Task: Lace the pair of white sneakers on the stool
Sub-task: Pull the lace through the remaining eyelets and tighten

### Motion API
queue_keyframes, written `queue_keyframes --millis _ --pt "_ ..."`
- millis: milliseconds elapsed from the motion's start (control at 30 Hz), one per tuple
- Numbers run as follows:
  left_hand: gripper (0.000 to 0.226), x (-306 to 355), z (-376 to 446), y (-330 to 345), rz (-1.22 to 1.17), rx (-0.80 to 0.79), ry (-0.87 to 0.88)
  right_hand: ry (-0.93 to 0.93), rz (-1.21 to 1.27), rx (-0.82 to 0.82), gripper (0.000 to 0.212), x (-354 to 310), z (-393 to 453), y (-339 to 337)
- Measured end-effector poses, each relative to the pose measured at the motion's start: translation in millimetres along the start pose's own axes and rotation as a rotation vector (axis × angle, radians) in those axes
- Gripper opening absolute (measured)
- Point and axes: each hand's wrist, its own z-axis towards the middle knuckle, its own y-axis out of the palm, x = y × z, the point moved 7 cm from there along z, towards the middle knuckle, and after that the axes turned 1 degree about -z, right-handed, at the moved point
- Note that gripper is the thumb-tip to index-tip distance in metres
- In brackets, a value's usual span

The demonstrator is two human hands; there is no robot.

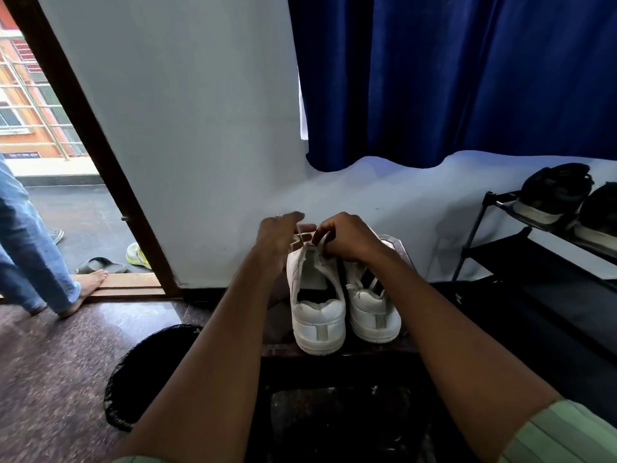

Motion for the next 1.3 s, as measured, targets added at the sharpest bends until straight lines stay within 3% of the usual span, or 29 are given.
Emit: queue_keyframes --millis 100,233,300,367,467,533,633,700,800,900,1033,1133,1300 --pt "0.025 9.8 -2.3 2.8 0.008 -0.014 0.101 -0.002 0.041 0.036 0.031 -2.7 -0.3 -3.7" --pt "0.059 28.1 -3.3 -9.3 0.675 0.209 0.398 0.099 0.489 0.255 0.038 9.0 -2.5 -26.2" --pt "0.061 36.3 -8.3 -10.7 0.861 0.301 0.464 0.102 0.585 0.344 0.034 13.9 -3.2 -37.7" --pt "0.058 40.8 -10.7 -8.6 0.993 0.325 0.493 0.083 0.545 0.383 0.033 17.0 -3.6 -46.2" --pt "0.057 37.3 -7.8 -10.1 1.094 0.348 0.467 0.029 0.285 0.415 0.034 20.1 -1.6 -54.7" --pt "0.061 33.3 -5.1 -10.0 1.065 0.315 0.456 -0.013 0.165 0.426 0.036 19.2 -0.1 -55.7" --pt "0.039 35.4 -1.0 -0.4 0.784 0.169 0.468 -0.056 0.199 0.390 0.052 14.9 -1.4 -51.5" --pt "0.023 38.9 -1.4 4.1 0.559 0.093 0.469 -0.074 0.407 0.332 0.060 10.6 -1.2 -46.0" --pt "0.032 42.3 -2.5 5.3 0.508 0.041 0.520 -0.021 0.810 0.207 0.066 6.5 5.0 -35.7" --pt "0.032 41.2 -1.0 8.3 0.442 -0.032 0.552 0.044 0.969 0.082 0.053 4.6 9.5 -23.8" --pt "0.025 43.2 -5.3 12.8 0.327 -0.112 0.589 0.077 0.876 0.058 0.037 11.6 8.9 -12.2" --pt "0.027 41.7 -9.0 17.9 0.228 -0.180 0.508 0.092 0.843 0.090 0.034 13.9 6.7 -11.6" --pt "0.029 26.5 -7.8 23.1 -0.073 -0.283 0.235 0.129 0.933 0.052 0.052 8.4 3.3 -13.2"
